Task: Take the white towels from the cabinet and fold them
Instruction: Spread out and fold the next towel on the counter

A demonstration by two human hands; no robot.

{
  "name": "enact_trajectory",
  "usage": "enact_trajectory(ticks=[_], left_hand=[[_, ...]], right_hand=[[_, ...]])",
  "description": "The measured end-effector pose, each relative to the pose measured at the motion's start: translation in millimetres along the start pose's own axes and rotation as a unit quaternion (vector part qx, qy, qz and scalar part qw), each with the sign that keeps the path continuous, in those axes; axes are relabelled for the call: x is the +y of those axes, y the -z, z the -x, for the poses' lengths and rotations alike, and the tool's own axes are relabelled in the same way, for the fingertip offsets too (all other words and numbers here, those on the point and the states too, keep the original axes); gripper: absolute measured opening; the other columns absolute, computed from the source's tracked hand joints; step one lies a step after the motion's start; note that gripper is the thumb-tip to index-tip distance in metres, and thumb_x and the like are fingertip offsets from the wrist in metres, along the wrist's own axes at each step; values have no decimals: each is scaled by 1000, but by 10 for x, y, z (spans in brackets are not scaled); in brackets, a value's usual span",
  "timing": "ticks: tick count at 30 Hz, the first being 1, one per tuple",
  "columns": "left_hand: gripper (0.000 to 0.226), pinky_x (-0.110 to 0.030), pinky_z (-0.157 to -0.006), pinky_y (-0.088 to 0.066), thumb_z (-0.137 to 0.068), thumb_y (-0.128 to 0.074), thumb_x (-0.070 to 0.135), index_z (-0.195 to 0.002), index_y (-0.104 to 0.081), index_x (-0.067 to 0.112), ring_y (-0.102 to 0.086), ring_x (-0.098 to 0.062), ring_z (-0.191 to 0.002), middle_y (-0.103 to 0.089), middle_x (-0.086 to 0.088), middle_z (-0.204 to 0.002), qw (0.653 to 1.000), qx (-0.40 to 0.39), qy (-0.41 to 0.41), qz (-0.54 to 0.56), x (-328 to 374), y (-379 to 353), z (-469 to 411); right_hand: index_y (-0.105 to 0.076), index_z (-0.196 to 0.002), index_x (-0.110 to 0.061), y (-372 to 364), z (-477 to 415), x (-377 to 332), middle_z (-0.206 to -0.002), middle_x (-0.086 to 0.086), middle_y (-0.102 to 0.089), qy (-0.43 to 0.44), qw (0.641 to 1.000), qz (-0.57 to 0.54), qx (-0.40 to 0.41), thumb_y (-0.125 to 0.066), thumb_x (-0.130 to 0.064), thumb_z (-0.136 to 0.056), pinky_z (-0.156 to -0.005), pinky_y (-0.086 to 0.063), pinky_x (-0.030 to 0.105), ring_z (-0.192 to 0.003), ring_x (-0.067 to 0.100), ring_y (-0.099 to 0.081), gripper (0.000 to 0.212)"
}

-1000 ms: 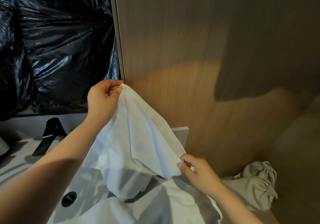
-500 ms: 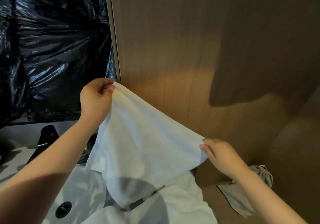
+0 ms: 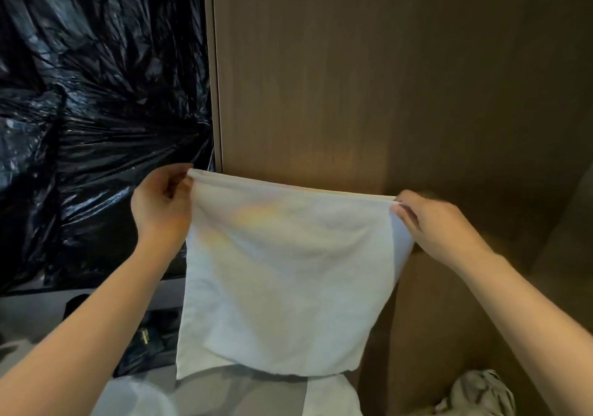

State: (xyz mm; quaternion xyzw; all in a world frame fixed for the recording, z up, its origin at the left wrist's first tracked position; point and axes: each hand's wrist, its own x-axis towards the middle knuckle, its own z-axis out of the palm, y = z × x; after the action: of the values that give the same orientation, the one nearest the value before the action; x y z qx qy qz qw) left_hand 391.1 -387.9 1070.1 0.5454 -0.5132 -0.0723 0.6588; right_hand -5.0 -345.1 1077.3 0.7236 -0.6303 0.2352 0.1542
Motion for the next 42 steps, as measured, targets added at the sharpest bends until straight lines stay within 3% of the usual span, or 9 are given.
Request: enact_trajectory(ticks=[6, 10, 15, 17, 21, 27, 34, 38, 42], left_hand=[[21, -6, -65, -35, -92, -59, 19, -107, -67, 30, -53, 25, -74, -61, 26, -81, 1000, -4, 14, 13, -36, -4, 58], [21, -3, -62, -34, -92, -58, 19, -107, -67, 31, -51, 28, -73, -60, 27, -80, 1000, -16, 19, 11, -75, -31, 99], [21, -3, -61, -36, -92, -57, 18, -107, -67, 29, -54, 24, -74, -62, 25, -81, 999, -33, 23, 11, -100, -34, 214], [21, -1, -58, -39, -91, -58, 18, -106, -68, 29, -58, 18, -75, -64, 22, -81, 999, -47, 17, 18, -81, -34, 301], [18, -1, -62, -44, -89, -65, 16, -101, -68, 30, -64, 6, -77, -69, 17, -83, 992, -112, 8, 53, -2, -84, 623], [22, -7, -68, -49, -81, -74, 8, -85, -71, 29, -64, 3, -68, -71, 9, -79, 978, -179, 45, 97, 78, -191, 1248], [14, -8, -64, -49, -79, -75, 4, -84, -73, 17, -63, 1, -65, -72, 11, -77, 955, -256, 94, 115, 103, -165, 1717], [14, -12, -65, -51, -78, -76, 2, -81, -73, 16, -65, -3, -65, -73, 5, -76, 943, -282, 119, 127, 93, -131, 1859], [17, -11, -61, -49, -77, -76, -3, -77, -72, 14, -63, -2, -61, -73, 3, -72, 932, -301, 132, 150, 112, -119, 1946]], right_hand=[[-45, -98, -36, 38, -13, 7, -81, -13, -54, -8, 1000, -13, -6, -43, -39, -101, -51, -43, 18, -69, 4, -55, 5], [-53, -103, -25, -33, 47, -19, -84, -1, -62, -15, 999, -7, -33, -43, -37, -102, -63, -54, 37, -75, 16, -59, 16], [-49, -97, -32, -169, 167, 15, -78, -14, -58, -38, 997, -31, -56, -51, -39, -98, -57, -49, 21, -70, 5, -57, 7], [-49, -97, -33, -242, 233, 20, -82, -13, -59, -56, 995, -37, -74, -56, -38, -96, -61, -52, 24, -76, 6, -59, 9], [-52, -121, -27, -454, 451, -88, -101, -7, -64, -76, 988, -44, -126, -63, -32, -92, -74, -55, 27, -92, 11, -63, 31], [-59, -123, -25, -644, 837, -585, -112, -9, -63, -63, 961, -218, -155, -65, -32, -92, -87, -50, 22, -103, 5, -60, 33], [-61, -122, -37, -798, 1283, -1042, -122, -23, -60, -102, 890, -426, -128, -60, -30, -95, -94, -47, 17, -113, -6, -55, 27], [-62, -124, -36, -886, 1432, -1181, -120, -32, -60, -91, 865, -477, -128, -58, -31, -96, -96, -41, 10, -116, -11, -52, 29], [-65, -118, -32, -889, 1443, -1222, -118, -26, -64, -85, 845, -515, -116, -60, -30, -93, -99, -42, 14, -119, -4, -54, 26]])
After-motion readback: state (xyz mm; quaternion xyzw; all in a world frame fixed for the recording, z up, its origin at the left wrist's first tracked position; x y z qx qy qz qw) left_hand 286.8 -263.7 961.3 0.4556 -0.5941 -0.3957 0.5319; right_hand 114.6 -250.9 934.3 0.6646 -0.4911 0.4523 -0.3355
